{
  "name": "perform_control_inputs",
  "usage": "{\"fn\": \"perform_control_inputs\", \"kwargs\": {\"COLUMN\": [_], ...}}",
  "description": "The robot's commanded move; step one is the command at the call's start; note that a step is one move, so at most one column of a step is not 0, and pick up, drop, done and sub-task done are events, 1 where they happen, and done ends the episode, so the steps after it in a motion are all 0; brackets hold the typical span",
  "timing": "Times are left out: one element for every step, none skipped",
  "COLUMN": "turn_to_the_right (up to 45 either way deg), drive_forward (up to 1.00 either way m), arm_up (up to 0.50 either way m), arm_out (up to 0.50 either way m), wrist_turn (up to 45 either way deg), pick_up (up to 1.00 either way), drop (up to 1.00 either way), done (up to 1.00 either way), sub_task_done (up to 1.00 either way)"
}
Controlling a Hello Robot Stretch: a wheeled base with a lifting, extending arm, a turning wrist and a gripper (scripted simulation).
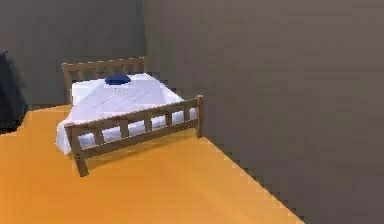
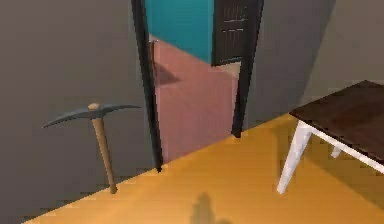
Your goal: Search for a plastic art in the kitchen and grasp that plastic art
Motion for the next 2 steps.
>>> {"fn": "perform_control_inputs", "kwargs": {"turn_to_the_right": [45.0, 45.0], "drive_forward": [0.0, 0.0], "arm_up": [0.0, 0.0], "arm_out": [0.0, 0.0], "wrist_turn": [0.0, 0.0], "pick_up": [0.0, 0.0], "drop": [0.0, 0.0], "done": [0.0, 0.0], "sub_task_done": [0.0, 0.0]}}
